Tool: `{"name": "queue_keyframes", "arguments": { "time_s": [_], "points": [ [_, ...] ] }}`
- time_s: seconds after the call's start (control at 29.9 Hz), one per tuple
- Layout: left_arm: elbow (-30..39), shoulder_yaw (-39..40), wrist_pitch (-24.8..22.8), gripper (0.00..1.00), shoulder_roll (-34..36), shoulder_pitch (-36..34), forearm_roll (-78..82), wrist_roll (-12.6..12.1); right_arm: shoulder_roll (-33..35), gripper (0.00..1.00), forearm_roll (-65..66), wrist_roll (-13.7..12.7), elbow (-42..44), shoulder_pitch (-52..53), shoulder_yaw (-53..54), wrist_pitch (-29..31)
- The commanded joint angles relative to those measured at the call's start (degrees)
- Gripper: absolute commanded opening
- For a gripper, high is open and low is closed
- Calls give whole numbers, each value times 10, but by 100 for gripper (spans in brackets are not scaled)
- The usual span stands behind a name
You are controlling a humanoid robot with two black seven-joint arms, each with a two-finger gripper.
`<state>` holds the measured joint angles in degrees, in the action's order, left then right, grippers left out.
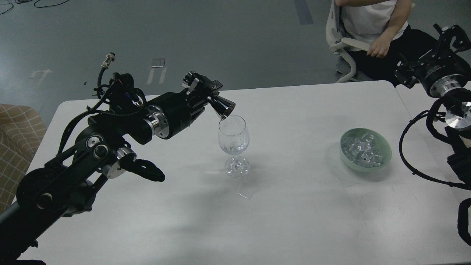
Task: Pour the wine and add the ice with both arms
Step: 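Tilt the jigger with the left gripper to pour into the glass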
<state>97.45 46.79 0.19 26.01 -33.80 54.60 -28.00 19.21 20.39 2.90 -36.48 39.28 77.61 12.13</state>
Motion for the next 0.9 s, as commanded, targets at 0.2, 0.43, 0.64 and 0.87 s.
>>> {"name": "queue_keyframes", "arguments": {
  "time_s": [0.2, 0.43, 0.64, 0.87],
  "points": [
    [0, -7, 1, 0, -3, -1, 23, 0, 0, 100, 0, 0, 0, -1, 0, 0],
    [1, -7, 0, 0, -8, -1, 22, 0, 0, 100, 0, 0, -1, 0, 0, 0],
    [8, -9, 1, 0, -8, 6, 23, 0, 0, 100, 0, 0, -3, 0, 0, -1],
    [8, -16, 1, 0, -12, -1, 38, 0, 0, 100, 0, -2, 0, 5, -1, 0]
  ]
}}
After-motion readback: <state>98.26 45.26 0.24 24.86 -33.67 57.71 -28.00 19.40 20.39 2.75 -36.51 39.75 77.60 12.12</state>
